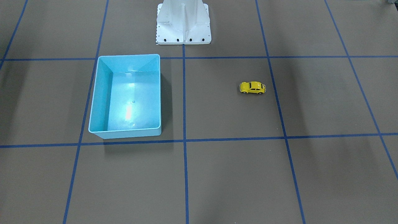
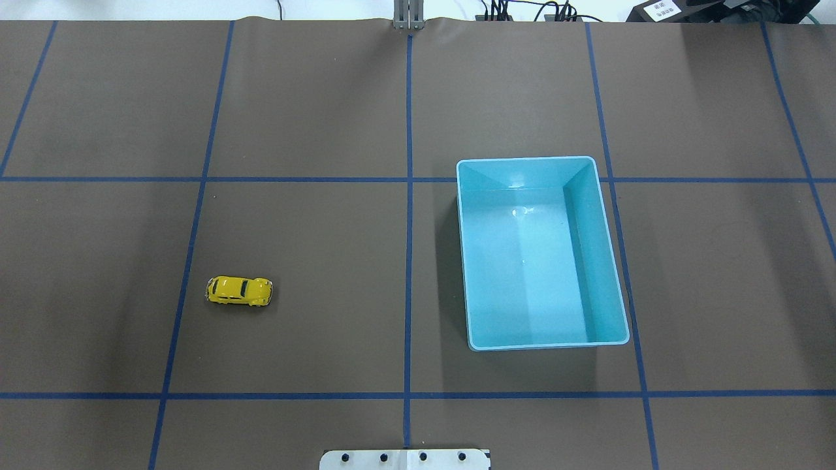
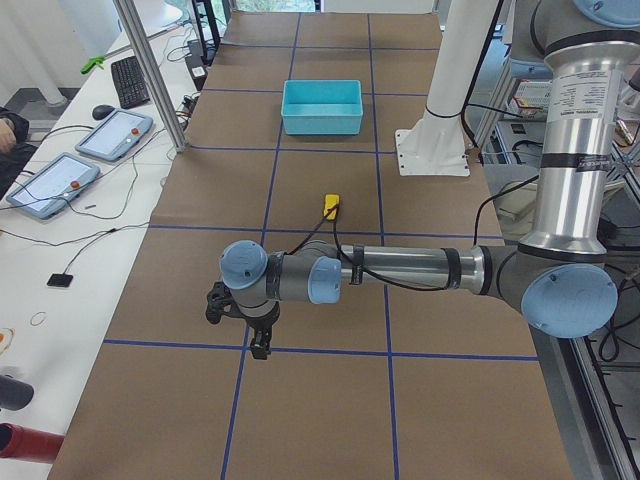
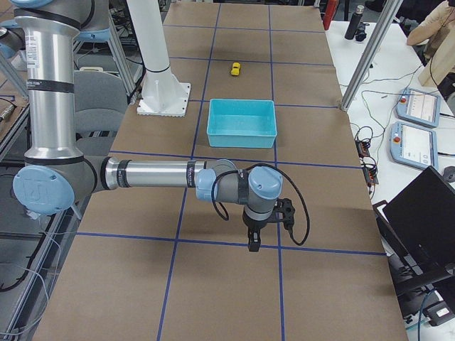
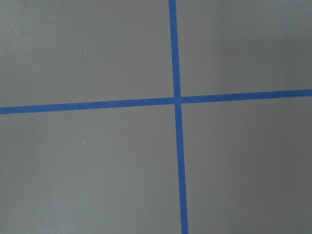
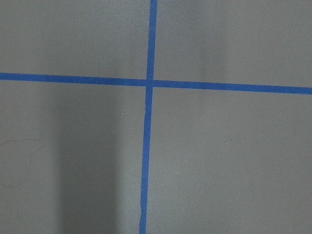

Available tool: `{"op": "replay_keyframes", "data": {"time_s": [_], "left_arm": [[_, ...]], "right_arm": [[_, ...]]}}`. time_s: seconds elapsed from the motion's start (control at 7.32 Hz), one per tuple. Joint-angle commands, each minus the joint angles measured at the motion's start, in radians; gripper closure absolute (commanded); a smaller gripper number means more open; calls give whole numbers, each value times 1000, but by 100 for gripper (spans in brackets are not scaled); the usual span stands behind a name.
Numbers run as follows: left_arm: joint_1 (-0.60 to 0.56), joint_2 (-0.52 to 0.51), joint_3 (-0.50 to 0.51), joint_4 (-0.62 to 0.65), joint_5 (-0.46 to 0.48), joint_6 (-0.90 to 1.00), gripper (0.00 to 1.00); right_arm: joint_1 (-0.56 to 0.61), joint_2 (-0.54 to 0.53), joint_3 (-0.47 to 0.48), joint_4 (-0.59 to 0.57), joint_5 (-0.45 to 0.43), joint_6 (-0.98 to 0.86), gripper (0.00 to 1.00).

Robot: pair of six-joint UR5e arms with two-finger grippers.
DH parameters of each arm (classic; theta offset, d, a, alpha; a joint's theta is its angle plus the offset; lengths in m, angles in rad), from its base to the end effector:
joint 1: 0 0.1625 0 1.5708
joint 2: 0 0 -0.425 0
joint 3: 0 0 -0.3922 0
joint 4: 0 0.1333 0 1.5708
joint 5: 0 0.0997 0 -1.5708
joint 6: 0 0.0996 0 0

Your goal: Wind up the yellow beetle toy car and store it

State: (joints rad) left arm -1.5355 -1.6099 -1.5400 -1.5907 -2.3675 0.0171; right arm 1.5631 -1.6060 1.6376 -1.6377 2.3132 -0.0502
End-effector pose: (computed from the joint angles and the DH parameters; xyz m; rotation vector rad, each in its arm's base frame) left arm -0.0440 -0.5123 0.6507 0.0195 0.7970 0.0608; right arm 0.0623 -0.4746 0.6517 -0.0179 -0.7429 -0.0421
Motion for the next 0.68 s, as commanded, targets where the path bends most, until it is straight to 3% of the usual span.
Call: {"op": "replay_keyframes", "data": {"time_s": [0.0, 0.55], "left_arm": [[0, -1, 0, 0, -1, 0, 0], [5, -7, 9, 2, 1, -11, 0]], "right_arm": [[0, -25, -4, -1, 0, 0, 0], [0, -26, -10, 4, 0, 0, 0]]}}
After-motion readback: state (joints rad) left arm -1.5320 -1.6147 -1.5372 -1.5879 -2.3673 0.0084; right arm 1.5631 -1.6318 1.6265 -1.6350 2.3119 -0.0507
